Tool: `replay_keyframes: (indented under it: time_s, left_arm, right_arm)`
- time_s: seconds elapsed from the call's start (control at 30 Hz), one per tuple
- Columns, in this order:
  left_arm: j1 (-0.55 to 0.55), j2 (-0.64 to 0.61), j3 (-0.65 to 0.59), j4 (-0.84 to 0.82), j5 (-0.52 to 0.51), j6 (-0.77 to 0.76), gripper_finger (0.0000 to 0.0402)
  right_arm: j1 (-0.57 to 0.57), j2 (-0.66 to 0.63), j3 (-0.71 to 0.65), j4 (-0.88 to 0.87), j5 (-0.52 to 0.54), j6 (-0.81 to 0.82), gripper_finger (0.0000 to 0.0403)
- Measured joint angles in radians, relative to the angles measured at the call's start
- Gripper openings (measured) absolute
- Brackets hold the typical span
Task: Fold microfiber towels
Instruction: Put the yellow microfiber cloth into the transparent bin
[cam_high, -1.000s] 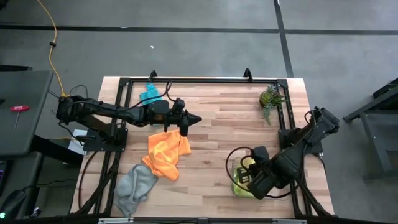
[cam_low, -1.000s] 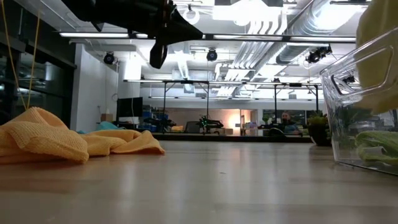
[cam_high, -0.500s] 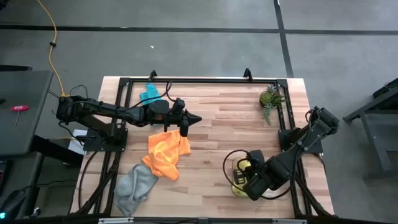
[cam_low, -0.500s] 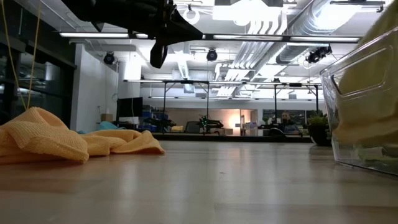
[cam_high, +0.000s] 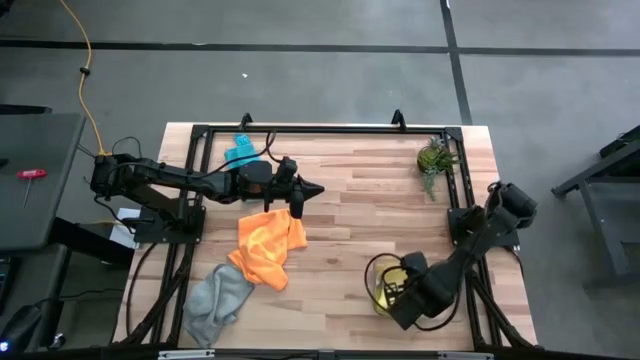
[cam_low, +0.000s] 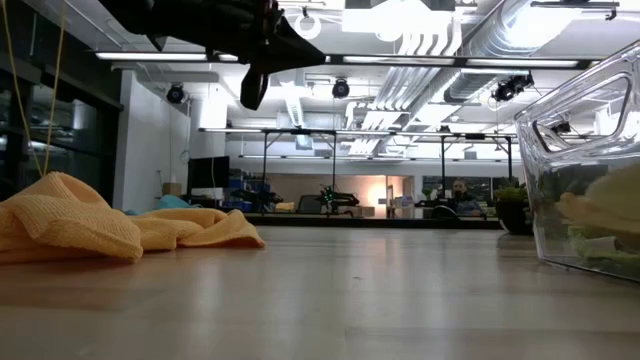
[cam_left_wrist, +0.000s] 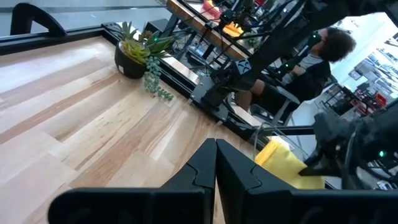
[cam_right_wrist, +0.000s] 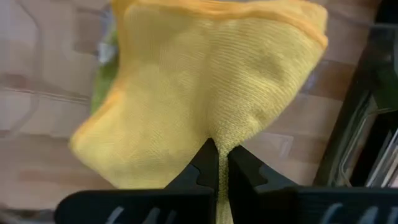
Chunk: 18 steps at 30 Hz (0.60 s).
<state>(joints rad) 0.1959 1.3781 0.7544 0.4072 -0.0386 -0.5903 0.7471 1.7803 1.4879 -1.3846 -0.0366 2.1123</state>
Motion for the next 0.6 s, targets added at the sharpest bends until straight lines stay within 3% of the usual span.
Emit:
replay_keyframes:
  time_s: [0.43,0.6]
  left_arm:
    - [0.0,0.0,0.0,0.0,-0.003,0.0,0.0]
    - [0.0,0.0,0.0,0.0,-0.003,0.0,0.0]
  right_arm:
    - [0.0,0.124,0.0,0.01,-0.08,0.058,0.0001]
    - [0.002,0.126,0.0,-0.015,-0.1,0.064,0.0036]
